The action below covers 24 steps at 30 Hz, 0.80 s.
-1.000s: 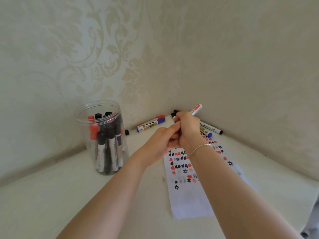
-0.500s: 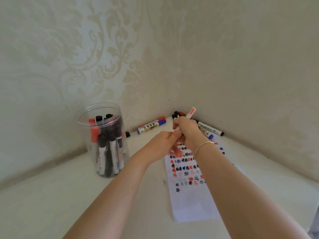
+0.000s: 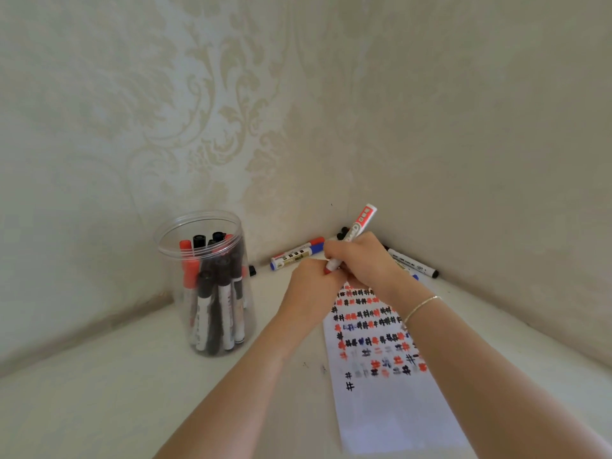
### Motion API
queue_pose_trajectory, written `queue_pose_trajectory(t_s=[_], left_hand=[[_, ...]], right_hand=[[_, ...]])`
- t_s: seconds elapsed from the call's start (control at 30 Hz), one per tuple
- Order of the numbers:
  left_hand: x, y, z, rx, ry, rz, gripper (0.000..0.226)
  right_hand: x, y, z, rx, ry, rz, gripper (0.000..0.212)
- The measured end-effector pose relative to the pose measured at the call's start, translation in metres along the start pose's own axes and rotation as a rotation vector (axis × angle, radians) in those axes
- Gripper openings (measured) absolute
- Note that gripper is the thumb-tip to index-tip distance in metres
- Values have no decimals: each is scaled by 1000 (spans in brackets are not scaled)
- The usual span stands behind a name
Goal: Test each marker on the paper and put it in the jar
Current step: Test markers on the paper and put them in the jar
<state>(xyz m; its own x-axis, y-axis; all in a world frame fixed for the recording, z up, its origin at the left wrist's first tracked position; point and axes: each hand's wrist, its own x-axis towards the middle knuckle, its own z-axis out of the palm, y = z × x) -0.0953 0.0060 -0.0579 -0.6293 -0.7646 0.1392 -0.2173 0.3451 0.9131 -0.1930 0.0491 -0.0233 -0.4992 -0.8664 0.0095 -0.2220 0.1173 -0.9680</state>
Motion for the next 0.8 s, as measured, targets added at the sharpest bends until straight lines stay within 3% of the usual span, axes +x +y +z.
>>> queue_pose_trajectory(t_s=[0.07, 0.17, 0.27, 0.33, 0.5, 0.67, 0.8], left_hand=[[-1, 7, -2, -184, -66, -79, 30], [-1, 9, -8, -375, -261, -213, 51], [-14, -14, -15, -390, -401, -315, 52], [-20, -30, -18, -369, -387, -345, 50], [-6, -20, -12, -3, -263, -210, 23], [3, -30, -6, 325, -91, -67, 13], [4, -45, -7, 492, -181, -48, 18]], right_hand=[[0, -1, 1, 6, -7, -51, 31], [3, -4, -3, 99, 3, -68, 31], [13, -26, -44, 410, 175, -109, 33], [20, -45, -72, 401, 258, -191, 35], [17, -19, -53, 186, 231, -107, 31], [7, 20, -30, 244, 205, 63, 22], [-14, 45, -17, 343, 222, 135, 15]])
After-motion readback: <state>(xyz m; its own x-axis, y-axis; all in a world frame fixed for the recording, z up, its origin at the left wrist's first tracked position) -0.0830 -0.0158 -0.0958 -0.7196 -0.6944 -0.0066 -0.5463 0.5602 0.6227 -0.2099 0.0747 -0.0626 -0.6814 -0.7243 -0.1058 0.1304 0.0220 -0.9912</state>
